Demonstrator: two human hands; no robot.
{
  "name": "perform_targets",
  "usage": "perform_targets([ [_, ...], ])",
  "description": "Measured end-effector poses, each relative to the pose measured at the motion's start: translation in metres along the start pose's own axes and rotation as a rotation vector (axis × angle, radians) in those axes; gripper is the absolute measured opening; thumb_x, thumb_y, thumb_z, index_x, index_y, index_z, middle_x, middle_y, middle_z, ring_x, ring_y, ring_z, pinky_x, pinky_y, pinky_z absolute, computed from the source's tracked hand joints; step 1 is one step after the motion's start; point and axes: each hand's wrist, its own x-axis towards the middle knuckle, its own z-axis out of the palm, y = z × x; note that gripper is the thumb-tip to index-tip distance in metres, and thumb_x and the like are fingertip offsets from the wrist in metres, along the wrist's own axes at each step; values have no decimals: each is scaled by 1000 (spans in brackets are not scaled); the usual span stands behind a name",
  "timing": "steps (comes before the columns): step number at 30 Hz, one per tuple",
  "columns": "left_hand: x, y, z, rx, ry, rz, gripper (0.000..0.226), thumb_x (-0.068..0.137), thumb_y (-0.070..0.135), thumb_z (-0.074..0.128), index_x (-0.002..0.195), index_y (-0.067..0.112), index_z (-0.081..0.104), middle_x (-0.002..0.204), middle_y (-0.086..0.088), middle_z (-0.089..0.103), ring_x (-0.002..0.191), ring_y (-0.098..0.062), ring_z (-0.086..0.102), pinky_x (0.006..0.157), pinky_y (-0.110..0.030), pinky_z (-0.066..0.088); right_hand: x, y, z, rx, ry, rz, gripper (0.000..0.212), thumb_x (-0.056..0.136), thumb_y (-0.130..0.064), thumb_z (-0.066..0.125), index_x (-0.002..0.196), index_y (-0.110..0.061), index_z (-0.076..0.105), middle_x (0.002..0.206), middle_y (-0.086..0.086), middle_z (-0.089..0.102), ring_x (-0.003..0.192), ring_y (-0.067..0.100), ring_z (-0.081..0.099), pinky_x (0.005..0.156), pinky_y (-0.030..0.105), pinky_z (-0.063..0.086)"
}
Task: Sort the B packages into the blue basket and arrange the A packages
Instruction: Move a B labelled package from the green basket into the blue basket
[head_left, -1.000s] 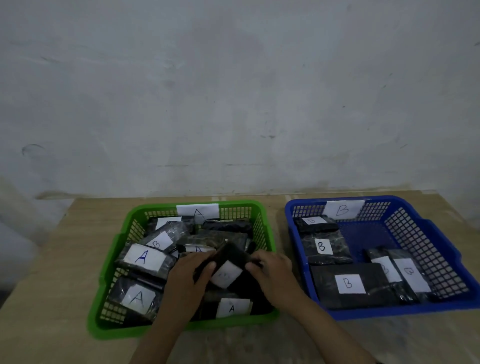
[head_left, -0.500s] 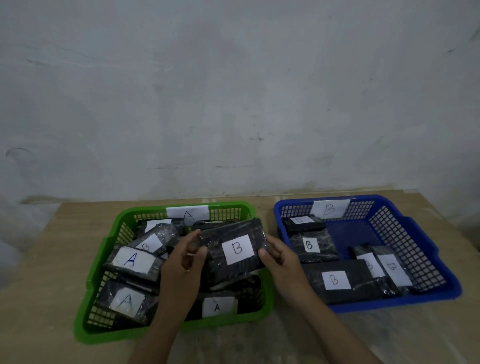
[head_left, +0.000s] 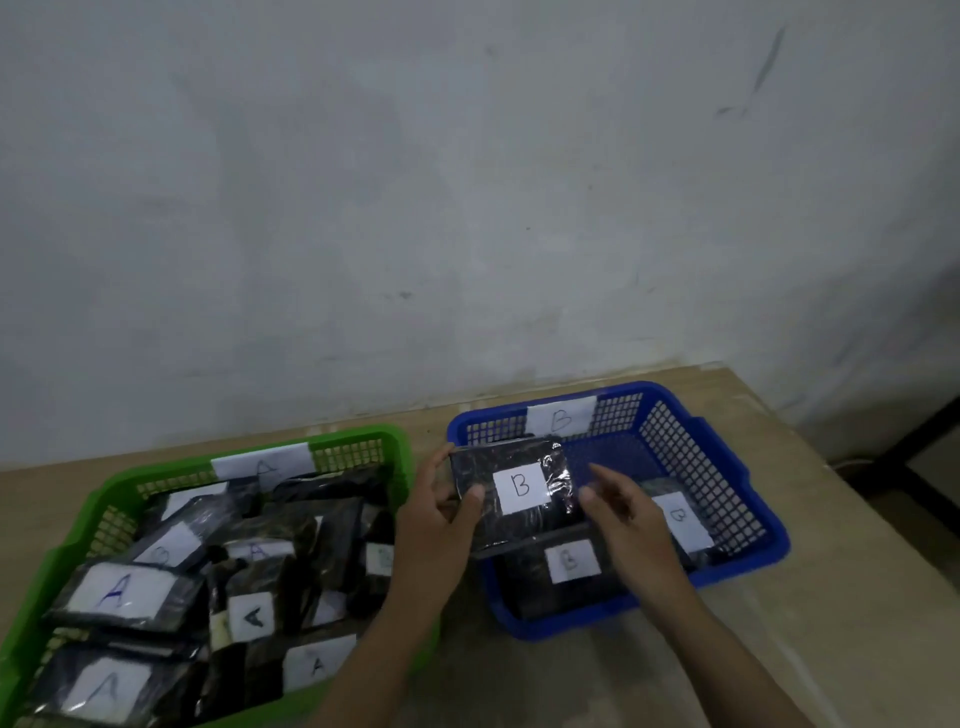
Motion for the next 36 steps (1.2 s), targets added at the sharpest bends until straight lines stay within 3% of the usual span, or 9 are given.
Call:
perform_targets([
  [3, 12, 3, 33, 4, -35, -3, 41, 86, 12, 57, 115, 35, 40, 78, 13, 61, 64, 8, 62, 51, -5, 47, 20, 10, -36, -56, 149, -4, 27, 89, -16, 54, 116, -20, 55, 110, -1, 56, 98, 10, 52, 71, 16, 38],
  [6, 27, 3, 65, 38, -68, -34, 43, 87, 14, 56, 121, 35, 40, 81, 8, 64, 70, -1, 63, 56, -10, 49, 42, 21, -70, -168, 220, -39, 30, 89, -13, 54, 119, -14, 53, 120, 5, 50, 113, 21, 48, 93, 32, 41],
  [9, 45, 2, 96, 91, -87, -33, 44, 87, 14, 55, 124, 33, 40, 85, 3, 69, 64, 2, 62, 50, -6, 46, 69, 34, -101, -390, 257, -105, 36, 91, -14, 51, 127, -8, 48, 138, 13, 41, 127, 26, 37, 105, 36, 31],
  [11, 57, -1, 116, 113, -94, -53, 47, 88, 13, 53, 129, 27, 38, 94, 0, 68, 67, 0, 61, 47, -5, 45, 90, 45, -119, -584, 229, -117, 39, 94, -17, 45, 132, -11, 42, 147, 13, 33, 136, 27, 26, 109, 41, 25],
  [17, 89, -18, 167, 237, -150, -84, 49, 90, 10, 50, 135, 21, 33, 72, 11, 48, 61, -1, 47, 51, -17, 43, 142, 76, -142, -837, 12, -65, 47, 98, -28, 29, 143, -18, 18, 156, 4, 8, 144, 23, 3, 116, 44, 13],
  [25, 116, -42, 214, 292, -149, -199, 59, 91, 5, 47, 141, 14, 17, 64, 3, 48, 56, -9, 49, 39, -9, 38, 150, 97, -143, -645, -24, -207, 46, 97, -27, 35, 141, -20, 25, 152, 2, 26, 137, 12, 26, 108, 19, 19],
  [31, 114, -58, 224, 377, -27, -257, 51, 88, 0, 50, 134, 10, 30, 92, -10, 58, 76, -17, 55, 65, -24, 41, 150, 101, -143, -539, -3, -173, 48, 95, -33, 36, 141, -23, 26, 149, -4, 31, 132, 9, 34, 99, 14, 25],
  [34, 115, -61, 226, 483, -40, -232, 45, 88, 1, 50, 130, 5, 34, 68, 6, 43, 59, -2, 40, 47, -17, 31, 148, 102, -143, -517, -3, -152, 49, 94, -36, 36, 141, -25, 25, 149, -6, 31, 132, 9, 35, 97, 14, 26],
  [36, 119, -59, 227, 549, -77, -237, 35, 89, 1, 49, 122, 5, 41, 70, 3, 47, 59, -4, 42, 45, -18, 32, 148, 101, -142, -507, -1, -143, 50, 94, -37, 36, 141, -25, 25, 149, -6, 32, 131, 9, 36, 95, 13, 26],
])
